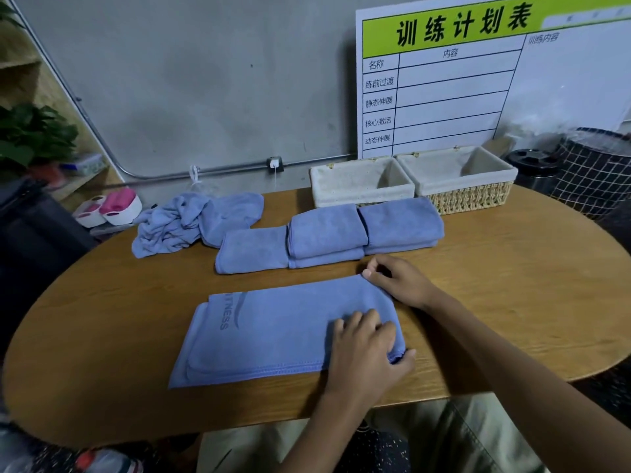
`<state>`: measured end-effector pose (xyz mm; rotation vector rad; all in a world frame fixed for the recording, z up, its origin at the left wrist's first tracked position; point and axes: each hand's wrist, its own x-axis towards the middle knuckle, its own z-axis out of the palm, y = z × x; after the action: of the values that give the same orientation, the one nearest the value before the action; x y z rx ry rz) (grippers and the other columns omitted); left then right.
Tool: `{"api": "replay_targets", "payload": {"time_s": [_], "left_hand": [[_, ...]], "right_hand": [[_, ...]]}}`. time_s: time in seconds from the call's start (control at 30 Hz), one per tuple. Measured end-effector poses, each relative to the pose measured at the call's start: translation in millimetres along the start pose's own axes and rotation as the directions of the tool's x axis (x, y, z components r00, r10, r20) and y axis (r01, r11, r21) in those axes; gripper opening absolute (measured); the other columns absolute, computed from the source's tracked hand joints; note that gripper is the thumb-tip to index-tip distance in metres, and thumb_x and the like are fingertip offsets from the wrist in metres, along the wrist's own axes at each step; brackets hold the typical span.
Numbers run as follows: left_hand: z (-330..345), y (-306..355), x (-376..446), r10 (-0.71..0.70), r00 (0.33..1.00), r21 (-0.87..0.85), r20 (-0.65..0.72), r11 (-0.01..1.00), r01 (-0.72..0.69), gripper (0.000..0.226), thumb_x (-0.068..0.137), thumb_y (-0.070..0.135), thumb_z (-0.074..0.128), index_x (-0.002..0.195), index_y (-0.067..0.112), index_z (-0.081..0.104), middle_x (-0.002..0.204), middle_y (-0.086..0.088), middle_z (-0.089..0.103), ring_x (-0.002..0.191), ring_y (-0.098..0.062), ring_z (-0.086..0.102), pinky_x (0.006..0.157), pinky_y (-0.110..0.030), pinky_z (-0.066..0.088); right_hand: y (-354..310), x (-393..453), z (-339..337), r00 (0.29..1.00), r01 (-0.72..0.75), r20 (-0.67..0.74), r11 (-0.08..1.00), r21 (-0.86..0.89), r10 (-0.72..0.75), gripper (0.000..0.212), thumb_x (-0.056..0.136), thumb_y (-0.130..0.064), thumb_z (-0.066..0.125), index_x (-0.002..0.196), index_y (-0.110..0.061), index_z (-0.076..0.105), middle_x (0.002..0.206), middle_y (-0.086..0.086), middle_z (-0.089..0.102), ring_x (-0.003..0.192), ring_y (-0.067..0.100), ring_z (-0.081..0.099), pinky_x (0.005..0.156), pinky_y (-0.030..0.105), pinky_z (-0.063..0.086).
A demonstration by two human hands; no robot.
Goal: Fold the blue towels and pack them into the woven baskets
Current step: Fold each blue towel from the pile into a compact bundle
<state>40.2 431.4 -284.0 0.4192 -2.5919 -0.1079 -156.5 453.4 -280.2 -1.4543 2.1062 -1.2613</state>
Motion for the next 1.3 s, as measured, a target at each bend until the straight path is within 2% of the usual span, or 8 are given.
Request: {"api": "replay_targets", "payload": {"time_s": [0.17, 0.33, 0.5, 0.7, 0.83, 1.03, 1.17, 1.3], "left_hand": [[0.0, 1.5, -2.9, 0.021, 0.999, -0.044, -0.027, 0.999, -0.022, 0.029, 0.078, 0.043, 0.062, 0.065, 0.023, 0.046, 0.070, 0.007, 0.044, 0.068, -0.016, 0.048, 0.061, -0.032, 0.038], [-3.5, 2.9, -6.6, 0.003, 0.996, -0.126, -0.084, 0.992, -0.014, 0.028, 0.083, 0.034, 0.062, 0.066, 0.021, 0.044, 0.069, 0.006, 0.042, 0.064, -0.014, 0.043, 0.057, -0.033, 0.041], [-10.8, 0.3, -7.3, -0.083, 0.987, -0.253, -0.135, 0.966, 0.047, 0.036, 0.082, 0.032, 0.066, 0.064, 0.023, 0.037, 0.065, 0.007, 0.041, 0.060, -0.011, 0.040, 0.053, -0.029, 0.036], [-32.4, -19.9, -14.1, -0.228, 0.960, -0.405, -0.162, 0.903, 0.145, 0.036, 0.086, 0.033, 0.066, 0.061, 0.020, 0.044, 0.063, 0.007, 0.045, 0.055, -0.011, 0.044, 0.049, -0.026, 0.035], [-55.2, -42.0, -15.9, -0.291, 0.935, -0.475, -0.204, 0.864, 0.166, 0.038, 0.089, 0.031, 0.062, 0.061, 0.023, 0.037, 0.061, 0.013, 0.033, 0.052, -0.007, 0.038, 0.051, -0.017, 0.026], [-73.4, -78.9, -30.1, -0.384, 0.897, -0.518, -0.217, 0.825, 0.228, 0.040, 0.092, 0.035, 0.058, 0.060, 0.023, 0.037, 0.058, 0.009, 0.036, 0.051, -0.012, 0.039, 0.049, -0.029, 0.029], [-77.1, -92.1, -43.6, -0.390, 0.900, -0.456, -0.194, 0.848, 0.269, 0.043, 0.091, 0.037, 0.058, 0.059, 0.025, 0.032, 0.055, 0.008, 0.033, 0.050, -0.011, 0.038, 0.048, -0.024, 0.025], [-75.2, -106.2, -59.6, -0.382, 0.907, -0.345, -0.176, 0.887, 0.307, 0.043, 0.084, 0.036, 0.059, 0.057, 0.023, 0.029, 0.053, 0.008, 0.028, 0.048, -0.010, 0.033, 0.047, -0.020, 0.019]], "right_hand": [[-6.4, 5.9, -5.4, 0.997, -0.018, 0.075, 0.994, 0.110, 0.010, 0.018, 0.095, -0.022, 0.066, 0.085, -0.010, 0.057, 0.078, -0.012, 0.057, 0.074, 0.002, 0.052, 0.070, 0.018, 0.042], [-8.6, 15.3, -13.5, 0.973, -0.046, 0.230, 0.981, 0.191, 0.001, 0.012, 0.088, -0.007, 0.072, 0.092, -0.009, 0.062, 0.090, -0.003, 0.062, 0.088, 0.008, 0.060, 0.084, 0.028, 0.050], [-17.1, 18.3, -15.9, 0.989, -0.031, 0.145, 0.946, 0.322, -0.017, 0.019, 0.085, 0.007, 0.071, 0.097, -0.008, 0.067, 0.097, 0.006, 0.068, 0.098, 0.014, 0.064, 0.089, 0.024, 0.049], [-35.6, 24.9, -21.6, 0.965, -0.146, 0.263, 0.863, 0.484, 0.015, 0.021, 0.092, -0.001, 0.064, 0.112, -0.005, 0.067, 0.100, 0.015, 0.073, 0.101, 0.021, 0.068, 0.092, 0.027, 0.053], [-45.7, 35.5, -26.0, 0.917, -0.244, 0.399, 0.778, 0.579, -0.009, 0.022, 0.095, -0.007, 0.058, 0.116, -0.006, 0.064, 0.111, 0.017, 0.070, 0.109, 0.024, 0.065, 0.087, 0.027, 0.055], [-62.4, 58.7, -12.0, 0.884, -0.199, 0.461, 0.832, 0.519, -0.076, 0.037, 0.082, 0.000, 0.071, 0.119, -0.004, 0.064, 0.111, 0.016, 0.069, 0.099, 0.019, 0.065, 0.087, 0.025, 0.053], [-78.8, 69.2, 14.0, 0.912, -0.115, 0.404, 0.900, 0.420, -0.072, 0.028, 0.087, -0.005, 0.072, 0.115, -0.009, 0.069, 0.091, 0.003, 0.067, 0.088, 0.013, 0.058, 0.080, 0.017, 0.047], [-89.9, 74.6, 47.1, 0.915, -0.051, 0.391, 0.929, 0.368, -0.104, 0.027, 0.090, -0.007, 0.071, 0.116, -0.004, 0.067, 0.087, 0.004, 0.067, 0.086, 0.011, 0.061, 0.080, 0.016, 0.046]]}}
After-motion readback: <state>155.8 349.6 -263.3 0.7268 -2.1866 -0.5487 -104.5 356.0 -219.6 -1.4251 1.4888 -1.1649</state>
